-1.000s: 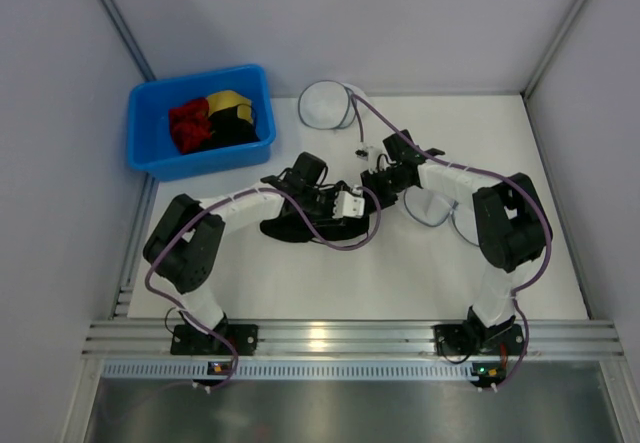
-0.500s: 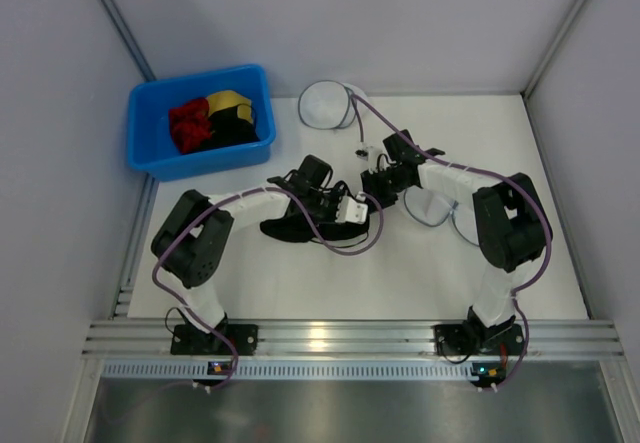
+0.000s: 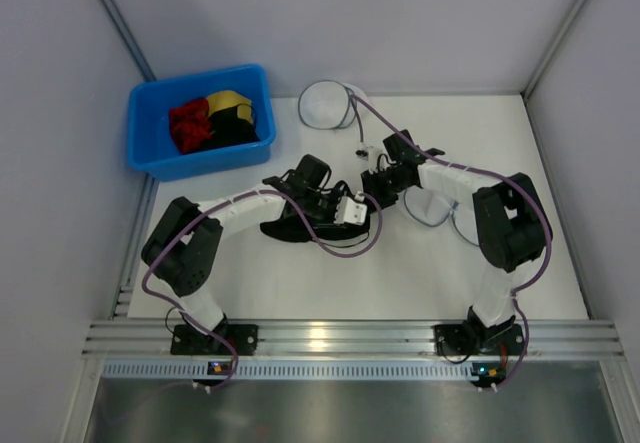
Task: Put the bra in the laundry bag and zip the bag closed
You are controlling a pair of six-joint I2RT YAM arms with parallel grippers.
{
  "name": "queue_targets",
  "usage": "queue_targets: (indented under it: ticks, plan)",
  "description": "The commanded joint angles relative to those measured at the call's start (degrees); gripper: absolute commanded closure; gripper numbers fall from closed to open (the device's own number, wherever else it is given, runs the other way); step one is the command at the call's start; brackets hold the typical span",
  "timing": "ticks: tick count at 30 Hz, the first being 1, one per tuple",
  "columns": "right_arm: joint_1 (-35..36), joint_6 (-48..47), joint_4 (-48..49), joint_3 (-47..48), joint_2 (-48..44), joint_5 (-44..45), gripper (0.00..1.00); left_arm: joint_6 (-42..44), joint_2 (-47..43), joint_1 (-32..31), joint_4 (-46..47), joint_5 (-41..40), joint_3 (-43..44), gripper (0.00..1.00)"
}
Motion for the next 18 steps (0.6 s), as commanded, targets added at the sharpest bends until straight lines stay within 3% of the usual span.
queue_targets:
  ticks: [1,6,10,15,18]
  plan:
    - [0.72,-1.41,0.39,1.68,-1.5,-0.91,1.0,0.98,1.34,-0.08,1.32,-1.4,2.01,0.59]
    - [0.64,-1.41,0.21,1.16,-2.02,-1.09,1.0,2.83,3.89,0.36,3.0,-3.52,2.53,0.54]
    - [0.64,-3.34,-0.05,0.8,-2.37,-1.18,1.0,4.85,6.17,0.45,4.23,-4.75,2.1,0.57]
    - [0.72,-3.43,0.56,0.19,-2.64,-0.65,1.0,4.76,5.3,0.45,4.14,-3.44,1.31,0.83]
    - [0.64,-3.34,0.91,0.36,-2.38,-0.47,1.0,3.98,1.54,0.45,4.14,-1.6,0.43,0.94]
